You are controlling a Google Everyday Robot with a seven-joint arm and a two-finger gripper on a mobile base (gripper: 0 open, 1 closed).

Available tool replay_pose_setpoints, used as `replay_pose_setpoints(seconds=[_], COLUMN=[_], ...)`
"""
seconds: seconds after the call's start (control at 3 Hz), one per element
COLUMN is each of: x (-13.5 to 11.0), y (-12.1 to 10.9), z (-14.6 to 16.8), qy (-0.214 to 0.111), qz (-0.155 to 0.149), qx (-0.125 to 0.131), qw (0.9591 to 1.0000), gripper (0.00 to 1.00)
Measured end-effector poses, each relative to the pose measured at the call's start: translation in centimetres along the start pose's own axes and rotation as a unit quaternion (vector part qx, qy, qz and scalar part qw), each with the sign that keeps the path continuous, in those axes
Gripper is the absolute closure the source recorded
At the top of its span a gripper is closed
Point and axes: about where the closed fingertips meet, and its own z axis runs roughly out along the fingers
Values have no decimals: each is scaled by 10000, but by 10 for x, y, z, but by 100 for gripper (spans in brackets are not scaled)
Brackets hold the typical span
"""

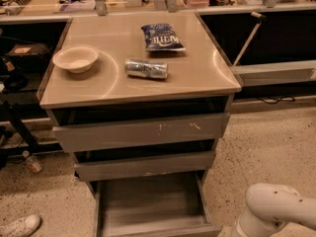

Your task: Close bottom drawer

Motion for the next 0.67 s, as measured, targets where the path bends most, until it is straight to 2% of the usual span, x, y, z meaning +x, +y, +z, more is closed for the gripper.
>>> replay_pose_setpoints(seconds=[0.33,0.67], x=[-2,-12], y=[-27,-76], z=[61,121], qy=[-114,-299], qz=[370,780], qx=[-156,-300], qw=[9991,9961], gripper=[100,100])
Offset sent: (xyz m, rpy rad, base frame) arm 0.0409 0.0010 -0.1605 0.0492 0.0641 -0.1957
